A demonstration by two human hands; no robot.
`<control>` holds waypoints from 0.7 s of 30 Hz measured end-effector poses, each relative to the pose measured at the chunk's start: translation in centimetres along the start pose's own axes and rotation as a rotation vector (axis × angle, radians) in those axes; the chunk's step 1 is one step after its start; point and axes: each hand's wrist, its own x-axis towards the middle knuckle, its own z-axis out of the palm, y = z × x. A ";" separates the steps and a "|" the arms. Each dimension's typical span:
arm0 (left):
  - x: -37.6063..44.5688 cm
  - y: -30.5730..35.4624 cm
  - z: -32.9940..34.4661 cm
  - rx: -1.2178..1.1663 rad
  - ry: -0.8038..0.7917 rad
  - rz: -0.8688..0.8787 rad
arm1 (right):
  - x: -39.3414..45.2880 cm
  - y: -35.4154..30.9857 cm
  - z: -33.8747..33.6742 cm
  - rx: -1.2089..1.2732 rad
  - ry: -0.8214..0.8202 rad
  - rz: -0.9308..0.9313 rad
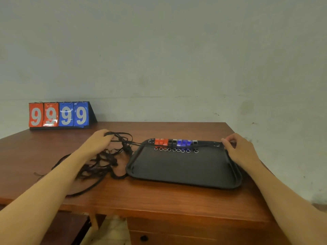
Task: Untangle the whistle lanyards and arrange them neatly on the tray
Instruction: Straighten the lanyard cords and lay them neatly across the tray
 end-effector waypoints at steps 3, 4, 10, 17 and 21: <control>-0.5 0.1 -0.9 0.249 -0.144 0.001 | -0.1 0.0 -0.1 0.020 -0.027 0.011; -0.8 -0.1 -1.1 0.270 -0.163 -0.001 | -0.1 0.0 -0.1 0.020 -0.029 0.019; -1.8 -2.2 -2.1 0.326 -0.144 -0.009 | -0.4 0.0 -0.8 0.089 0.043 0.100; -2.6 -1.2 -2.2 0.287 -0.338 -0.046 | -0.5 0.5 -0.4 0.057 0.021 0.092; -3.7 2.4 -0.9 0.251 -0.373 0.225 | -0.3 0.6 -0.2 0.055 0.015 0.055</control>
